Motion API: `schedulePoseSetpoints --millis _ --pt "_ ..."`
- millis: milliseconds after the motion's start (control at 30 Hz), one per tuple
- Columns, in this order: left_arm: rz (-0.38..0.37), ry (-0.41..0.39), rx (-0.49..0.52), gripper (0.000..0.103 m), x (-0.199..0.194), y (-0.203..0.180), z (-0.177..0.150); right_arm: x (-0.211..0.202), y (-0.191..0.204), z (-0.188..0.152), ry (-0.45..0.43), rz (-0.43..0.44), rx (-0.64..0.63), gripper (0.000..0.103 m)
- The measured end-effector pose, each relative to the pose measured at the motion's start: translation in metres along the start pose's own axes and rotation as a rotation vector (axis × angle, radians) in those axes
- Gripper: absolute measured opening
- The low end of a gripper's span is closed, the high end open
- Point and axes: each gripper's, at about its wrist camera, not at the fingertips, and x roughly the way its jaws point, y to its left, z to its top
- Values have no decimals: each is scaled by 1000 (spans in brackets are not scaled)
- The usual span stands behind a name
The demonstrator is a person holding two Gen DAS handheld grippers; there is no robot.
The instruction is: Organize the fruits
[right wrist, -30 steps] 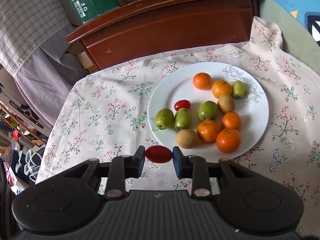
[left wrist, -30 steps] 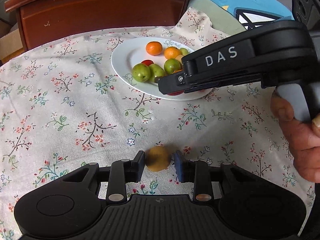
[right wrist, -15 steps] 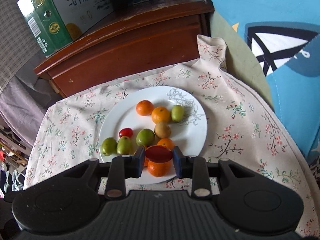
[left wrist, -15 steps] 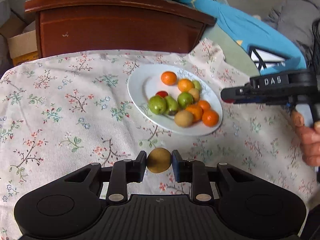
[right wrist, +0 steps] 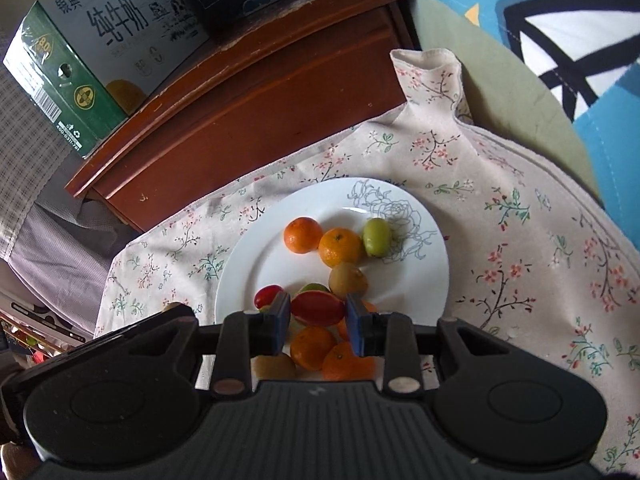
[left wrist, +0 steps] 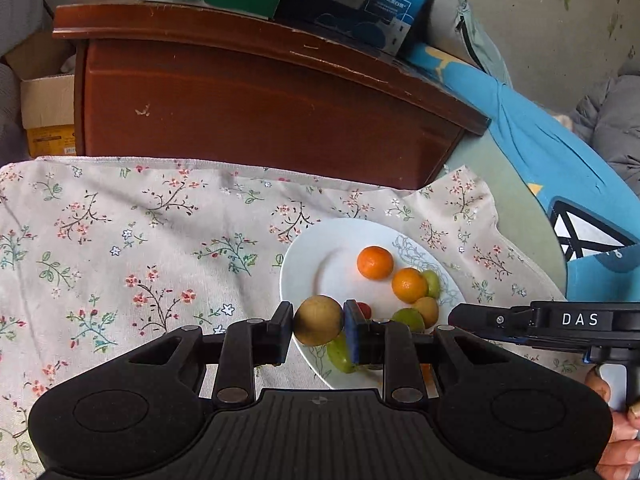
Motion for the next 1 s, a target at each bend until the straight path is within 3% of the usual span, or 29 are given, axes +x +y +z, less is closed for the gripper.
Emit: schedulePoseSetpoints --millis 233,500,533,567,600,667,733,867,1000 --pt "-9 17 10 25 17 -4 2 15 9 6 -31 24 11 32" --pt "21 50 102 30 13 -28 12 17 11 10 -56 -1 8 40" --pt "29 59 108 33 10 -30 13 15 14 11 -58 -8 -3 43" --pt "38 66 113 43 7 -32 14 13 16 11 -58 -20 -15 47" --pt "57 71 117 62 4 -33 14 10 18 11 -61 -30 -28 51" --pt "103 66 132 72 -7 -37 14 4 22 10 -64 -41 -42 52" --pt "119 75 164 73 -16 -41 13 -2 24 9 -56 -68 -55 53" --pt "174 123 172 75 -30 -43 9 -14 27 2 -65 -126 -49 71" --pt "242 142 178 83 -43 -42 1 -20 25 -5 -51 -167 -13 77"
